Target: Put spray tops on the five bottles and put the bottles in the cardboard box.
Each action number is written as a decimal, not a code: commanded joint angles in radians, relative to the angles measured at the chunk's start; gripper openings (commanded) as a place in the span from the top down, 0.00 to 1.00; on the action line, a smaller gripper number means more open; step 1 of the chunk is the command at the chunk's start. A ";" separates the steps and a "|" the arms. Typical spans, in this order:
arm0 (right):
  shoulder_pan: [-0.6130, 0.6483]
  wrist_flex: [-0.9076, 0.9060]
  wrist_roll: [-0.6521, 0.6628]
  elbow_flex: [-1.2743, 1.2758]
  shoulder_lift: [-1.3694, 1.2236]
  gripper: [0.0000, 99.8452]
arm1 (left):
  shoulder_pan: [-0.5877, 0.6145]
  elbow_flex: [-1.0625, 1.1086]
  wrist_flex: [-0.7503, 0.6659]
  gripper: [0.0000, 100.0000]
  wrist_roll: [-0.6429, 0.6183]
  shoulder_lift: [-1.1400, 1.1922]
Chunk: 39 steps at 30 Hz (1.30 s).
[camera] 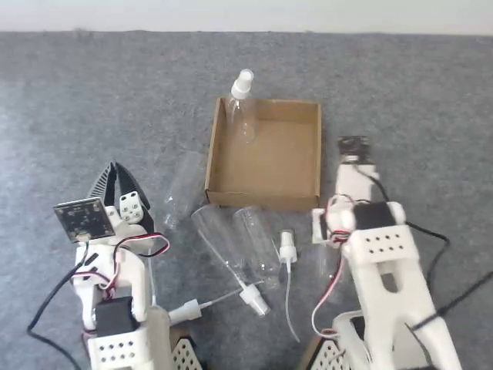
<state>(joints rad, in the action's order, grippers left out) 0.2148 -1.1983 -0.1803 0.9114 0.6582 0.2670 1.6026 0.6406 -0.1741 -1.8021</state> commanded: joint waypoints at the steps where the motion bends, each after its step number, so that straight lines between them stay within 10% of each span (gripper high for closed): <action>1: -0.079 0.013 -0.170 -0.055 0.074 0.91 | 0.006 -0.010 -0.038 0.98 0.009 -0.020; 20: -0.377 0.127 -0.744 -0.051 0.071 0.91 | 0.008 -0.010 -0.038 0.98 0.055 -0.020; 39: -0.390 0.246 -0.772 0.081 0.071 0.72 | 0.008 -0.008 -0.038 0.98 0.057 -0.020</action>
<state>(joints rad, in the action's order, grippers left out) -0.1703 -0.9789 -0.9429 1.0050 0.6874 0.2670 1.6026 0.6406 -0.1266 -1.8021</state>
